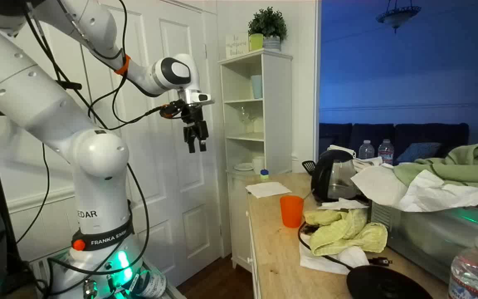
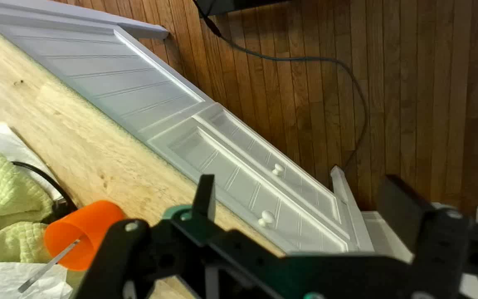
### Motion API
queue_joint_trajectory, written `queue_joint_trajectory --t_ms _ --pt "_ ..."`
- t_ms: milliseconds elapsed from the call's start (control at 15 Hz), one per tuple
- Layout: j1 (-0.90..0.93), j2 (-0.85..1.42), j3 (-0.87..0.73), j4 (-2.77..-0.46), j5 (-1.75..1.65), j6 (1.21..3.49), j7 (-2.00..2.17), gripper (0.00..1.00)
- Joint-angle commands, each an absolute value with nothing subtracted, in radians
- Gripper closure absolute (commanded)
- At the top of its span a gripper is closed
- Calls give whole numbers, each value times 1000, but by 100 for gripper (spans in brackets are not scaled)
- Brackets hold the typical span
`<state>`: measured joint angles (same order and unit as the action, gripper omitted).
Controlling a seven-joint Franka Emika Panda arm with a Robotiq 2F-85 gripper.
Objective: Put the kettle on the black base.
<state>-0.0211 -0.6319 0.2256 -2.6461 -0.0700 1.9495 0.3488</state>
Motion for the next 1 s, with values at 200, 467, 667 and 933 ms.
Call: queue_joint_trajectory --t_ms 200,467,667,933 --pt "-5 -630 211 -2645 -79 1947 357 0" --pt "-5 -630 211 -2645 -79 1947 357 0" --pt "-5 -630 211 -2645 -79 1947 357 0" --pt "-32 -624 162 -2610 -85 1950 327 0"
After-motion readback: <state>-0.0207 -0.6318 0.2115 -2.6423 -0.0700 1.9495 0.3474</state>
